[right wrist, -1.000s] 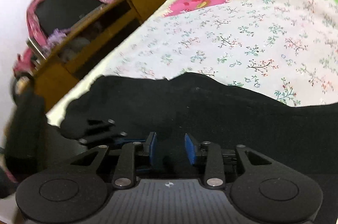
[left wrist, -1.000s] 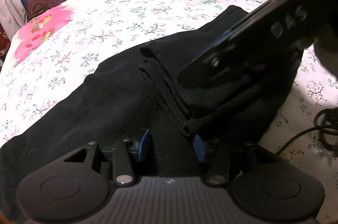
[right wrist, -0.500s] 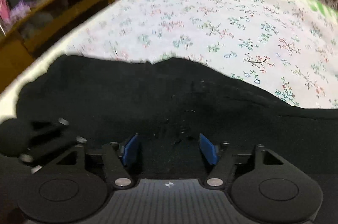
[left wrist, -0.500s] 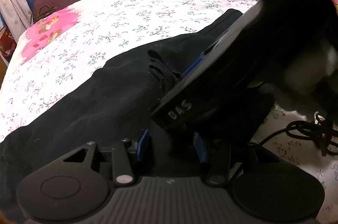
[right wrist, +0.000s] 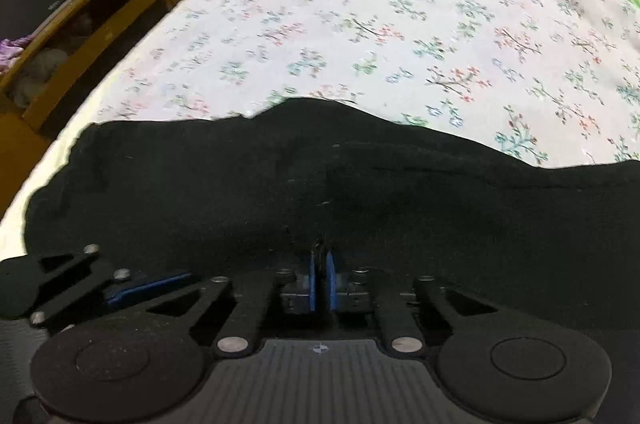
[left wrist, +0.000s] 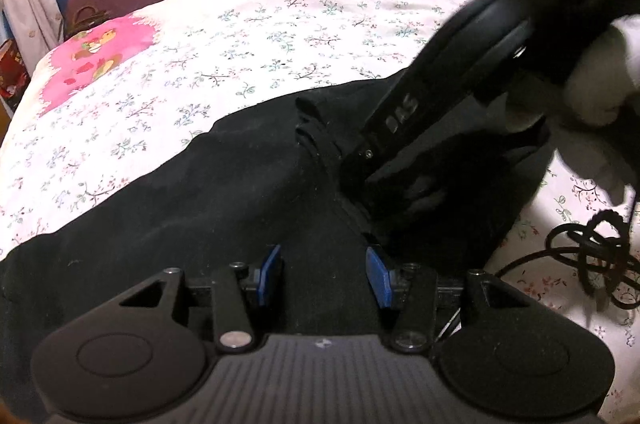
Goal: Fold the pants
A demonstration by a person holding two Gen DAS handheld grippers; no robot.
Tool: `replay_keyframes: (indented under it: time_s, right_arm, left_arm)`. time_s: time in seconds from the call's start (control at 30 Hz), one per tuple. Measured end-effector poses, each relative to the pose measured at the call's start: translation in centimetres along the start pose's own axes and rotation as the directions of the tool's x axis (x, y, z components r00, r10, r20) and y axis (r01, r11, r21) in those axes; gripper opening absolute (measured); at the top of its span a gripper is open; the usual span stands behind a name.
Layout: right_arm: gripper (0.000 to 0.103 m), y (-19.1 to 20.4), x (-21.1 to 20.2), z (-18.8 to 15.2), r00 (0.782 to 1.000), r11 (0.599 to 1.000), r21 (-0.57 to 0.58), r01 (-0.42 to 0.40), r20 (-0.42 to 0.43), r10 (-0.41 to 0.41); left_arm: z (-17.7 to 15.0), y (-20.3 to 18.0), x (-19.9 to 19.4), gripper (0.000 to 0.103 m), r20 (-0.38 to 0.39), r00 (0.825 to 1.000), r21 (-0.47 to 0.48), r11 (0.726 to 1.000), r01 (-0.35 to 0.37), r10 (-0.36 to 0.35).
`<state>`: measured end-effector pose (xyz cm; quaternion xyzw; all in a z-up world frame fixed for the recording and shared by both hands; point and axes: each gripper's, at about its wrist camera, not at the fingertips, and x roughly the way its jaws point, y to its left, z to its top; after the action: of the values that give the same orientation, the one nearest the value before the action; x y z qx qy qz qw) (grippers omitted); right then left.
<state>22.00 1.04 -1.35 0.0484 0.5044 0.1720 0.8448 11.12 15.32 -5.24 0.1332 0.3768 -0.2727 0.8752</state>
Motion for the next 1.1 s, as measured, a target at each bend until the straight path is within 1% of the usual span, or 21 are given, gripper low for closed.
replay_keyframes:
  time_s: [0.07,0.13,0.17,0.2,0.23,0.27,0.3,0.37,0.4,0.47,0.57,0.63,0.67,0.7,0.73,0.77,0.8,0.87,0.93,0.97,1.1]
  right_arm:
    - [0.0,0.8,-0.8,-0.2,1.0,1.0,-0.027,-0.003,0.017,0.003]
    - [0.0,1.1,-1.1,-0.3,0.997,0.996,-0.055,0.067,0.05,-0.064]
    - [0.008,0.9,-1.0,-0.4,0.995,0.995,-0.044,0.09,0.045,-0.088]
    - [0.019,0.6,-0.9,-0.4,0.994,0.995,-0.007,0.102,0.035,-0.101]
    - [0.026,0.5,-0.8,-0.6,0.993,0.993,0.016,0.116,0.026,-0.116]
    - [0.042,0.6,-0.7,-0.7,0.993,0.993,0.026,0.119,0.023,-0.119]
    - [0.045,0.8,-0.7,-0.8,0.993,0.993,0.032,0.114,0.023,-0.115]
    - [0.046,1.6,-0.2,-0.9,0.995,0.995,0.037,0.094,0.023,-0.095]
    - [0.05,1.9,0.1,-1.0,0.994,0.994,0.032,0.101,0.025,-0.102]
    - [0.055,2.4,1.2,-1.3,0.991,0.991,0.014,0.131,0.018,-0.131]
    - [0.056,3.2,2.5,-1.9,0.984,0.983,-0.048,0.179,0.016,-0.178]
    - [0.055,4.0,2.7,-2.4,0.978,0.971,-0.115,0.209,0.021,-0.208]
    - [0.048,3.7,2.7,-2.5,0.978,0.972,-0.112,0.208,0.018,-0.207]
    - [0.035,3.0,2.6,-2.3,0.978,0.974,-0.089,0.209,0.014,-0.208]
    - [0.034,2.1,2.3,-2.0,0.981,0.98,-0.055,0.192,0.005,-0.192]
    - [0.029,1.4,2.1,-1.6,0.985,0.984,-0.033,0.173,-0.007,-0.173]
    - [0.028,1.1,1.9,-1.5,0.987,0.987,-0.03,0.16,-0.016,-0.161]
    - [0.024,1.1,1.6,-1.4,0.987,0.985,-0.057,0.16,-0.023,-0.162]
    - [0.017,1.7,1.4,-1.7,0.984,0.979,-0.106,0.173,-0.022,-0.177]
    - [0.005,2.1,1.4,-1.8,0.985,0.978,-0.124,0.166,-0.025,-0.171]
    - [0.001,2.1,1.2,-1.4,0.988,0.984,-0.106,0.143,-0.048,-0.148]
  left_arm:
    - [-0.1,0.2,0.2,0.056,-0.008,1.0,0.007,1.0,0.003,-0.003]
    - [-0.2,0.3,0.2,0.056,-0.009,1.0,0.002,1.0,0.009,-0.009]
    - [-0.2,0.3,0.2,0.056,-0.01,1.0,0.001,1.0,0.011,-0.011]
    - [-0.2,0.3,0.3,0.056,-0.01,1.0,0.003,1.0,0.012,-0.012]
    - [-0.2,0.5,0.1,0.056,-0.01,1.0,0.004,1.0,0.014,-0.014]
    - [-0.3,0.6,0.2,0.056,-0.011,1.0,0.002,1.0,0.017,-0.017]
    - [-0.3,0.7,0.2,0.056,-0.01,1.0,0.001,1.0,0.022,-0.022]
    - [-0.3,1.1,0.6,0.056,-0.01,0.999,0.003,1.0,0.031,-0.031]
    - [-0.4,1.1,0.5,0.056,-0.009,0.999,0.005,0.999,0.035,-0.034]
    - [-0.5,1.3,0.3,0.056,-0.008,0.999,0.004,0.999,0.041,-0.041]
    - [-1.0,1.9,0.1,0.056,-0.011,0.999,-0.006,0.999,0.041,-0.041]
    - [-1.2,2.4,0.0,0.056,-0.013,0.999,-0.02,0.999,0.042,-0.042]
    - [-1.3,2.6,0.0,0.056,-0.015,0.999,-0.025,0.999,0.042,-0.043]
    - [-1.4,2.6,0.0,0.056,-0.015,0.999,-0.026,0.999,0.043,-0.043]
    - [-1.4,2.6,0.0,0.056,-0.011,0.999,-0.027,0.999,0.044,-0.045]
    - [-1.5,2.8,-0.2,0.056,-0.009,0.999,-0.029,0.998,0.047,-0.047]
    - [-1.6,2.9,-0.2,0.056,-0.009,0.999,-0.032,0.998,0.048,-0.049]
    - [-1.5,2.9,-0.2,0.056,-0.007,0.999,-0.034,0.998,0.049,-0.049]
    - [-1.7,3.1,-0.3,0.056,-0.007,0.999,-0.032,0.998,0.048,-0.048]
    - [-1.6,3.1,-0.3,0.056,-0.006,0.999,-0.031,0.998,0.048,-0.048]
    - [-1.8,2.8,-0.3,0.056,-0.001,0.999,-0.038,0.998,0.05,-0.05]
